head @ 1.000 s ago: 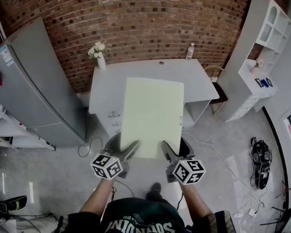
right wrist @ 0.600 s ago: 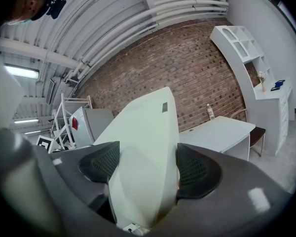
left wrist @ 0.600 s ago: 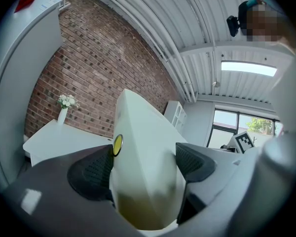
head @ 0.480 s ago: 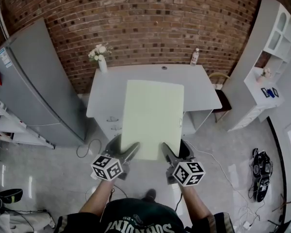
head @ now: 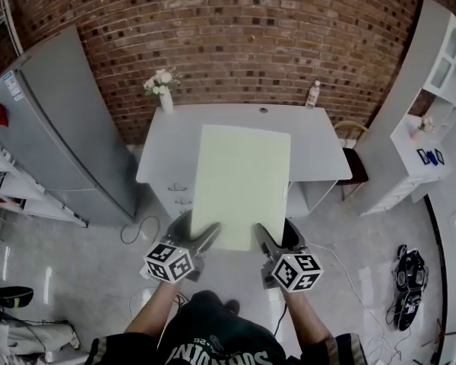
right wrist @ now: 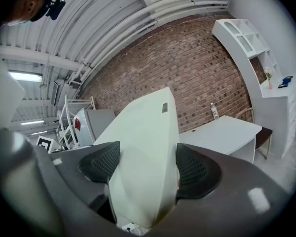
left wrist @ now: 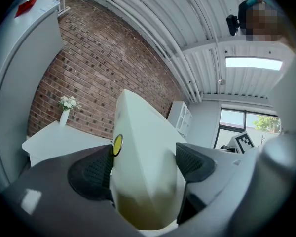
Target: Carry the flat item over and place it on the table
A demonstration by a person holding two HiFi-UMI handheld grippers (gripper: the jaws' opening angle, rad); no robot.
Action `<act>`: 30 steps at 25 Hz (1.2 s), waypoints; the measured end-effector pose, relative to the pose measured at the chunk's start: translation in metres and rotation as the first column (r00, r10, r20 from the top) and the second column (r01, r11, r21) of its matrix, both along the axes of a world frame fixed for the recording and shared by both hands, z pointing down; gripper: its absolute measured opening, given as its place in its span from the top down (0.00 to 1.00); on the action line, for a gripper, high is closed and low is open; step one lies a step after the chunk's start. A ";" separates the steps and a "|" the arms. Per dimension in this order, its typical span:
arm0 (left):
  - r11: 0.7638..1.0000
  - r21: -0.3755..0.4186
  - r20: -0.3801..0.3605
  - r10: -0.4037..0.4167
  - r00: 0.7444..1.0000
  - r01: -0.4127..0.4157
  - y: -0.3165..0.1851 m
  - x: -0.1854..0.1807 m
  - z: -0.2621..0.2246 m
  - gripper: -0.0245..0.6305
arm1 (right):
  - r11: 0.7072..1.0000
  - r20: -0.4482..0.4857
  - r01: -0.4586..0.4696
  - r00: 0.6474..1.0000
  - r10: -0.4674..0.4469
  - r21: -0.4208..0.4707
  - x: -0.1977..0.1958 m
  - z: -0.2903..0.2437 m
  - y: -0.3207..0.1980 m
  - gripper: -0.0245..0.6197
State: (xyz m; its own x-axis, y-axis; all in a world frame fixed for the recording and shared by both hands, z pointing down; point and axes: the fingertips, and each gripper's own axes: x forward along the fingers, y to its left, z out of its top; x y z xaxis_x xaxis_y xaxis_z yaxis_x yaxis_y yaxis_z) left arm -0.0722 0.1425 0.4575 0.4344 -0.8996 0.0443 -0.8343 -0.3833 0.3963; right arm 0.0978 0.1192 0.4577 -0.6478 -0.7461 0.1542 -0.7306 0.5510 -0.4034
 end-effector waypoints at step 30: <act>0.997 0.001 -0.022 -0.071 0.997 0.071 -0.103 -0.044 0.016 0.34 | 0.998 -0.021 0.066 0.998 -0.066 0.010 -0.045 0.011 -0.114 0.42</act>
State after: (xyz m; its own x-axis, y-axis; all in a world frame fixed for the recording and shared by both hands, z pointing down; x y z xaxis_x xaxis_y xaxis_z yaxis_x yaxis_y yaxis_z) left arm -0.1158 0.0396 0.4731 0.3699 -0.9284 0.0342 -0.8508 -0.3237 0.4140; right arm 0.0532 0.0047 0.4685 -0.6924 -0.7037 0.1597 -0.7005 0.6025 -0.3825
